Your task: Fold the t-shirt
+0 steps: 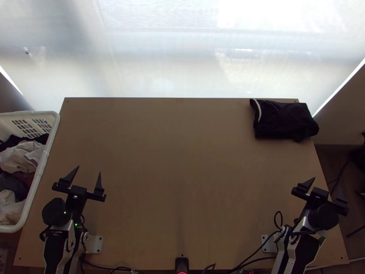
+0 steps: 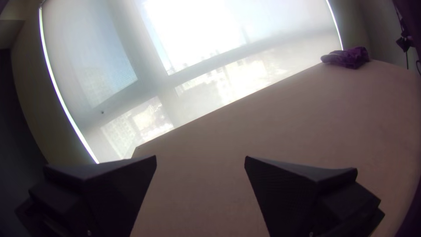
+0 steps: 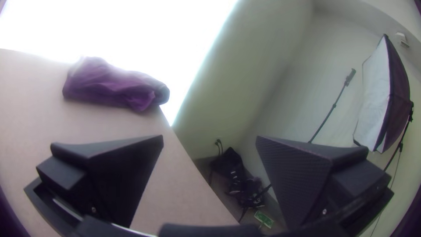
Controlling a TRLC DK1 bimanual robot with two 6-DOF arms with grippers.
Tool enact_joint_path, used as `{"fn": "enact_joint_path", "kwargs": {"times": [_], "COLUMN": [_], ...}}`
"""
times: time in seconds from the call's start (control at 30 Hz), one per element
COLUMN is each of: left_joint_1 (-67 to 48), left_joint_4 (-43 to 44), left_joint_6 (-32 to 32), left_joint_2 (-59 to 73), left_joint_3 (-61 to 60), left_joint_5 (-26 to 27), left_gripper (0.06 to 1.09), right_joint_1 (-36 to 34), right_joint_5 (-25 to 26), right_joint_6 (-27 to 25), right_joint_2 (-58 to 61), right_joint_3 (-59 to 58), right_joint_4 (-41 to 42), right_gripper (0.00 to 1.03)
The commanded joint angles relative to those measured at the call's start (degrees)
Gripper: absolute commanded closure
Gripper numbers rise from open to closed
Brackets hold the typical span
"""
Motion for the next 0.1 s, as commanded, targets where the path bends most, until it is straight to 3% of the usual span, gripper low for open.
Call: {"fn": "enact_joint_path", "kwargs": {"times": [0.0,0.07], "left_joint_1": [0.0,0.0], "left_joint_4": [0.0,0.0], "left_joint_6": [0.0,0.0], "left_joint_2": [0.0,0.0], "left_joint_3": [0.0,0.0], "left_joint_5": [0.1,0.1], "left_gripper": [0.11,0.11], "right_joint_1": [0.0,0.0], "right_joint_5": [0.0,0.0], "right_joint_6": [0.0,0.0], "right_joint_2": [0.0,0.0], "right_joint_3": [0.0,0.0], "right_joint_4": [0.0,0.0], "right_gripper": [0.05,0.05]}}
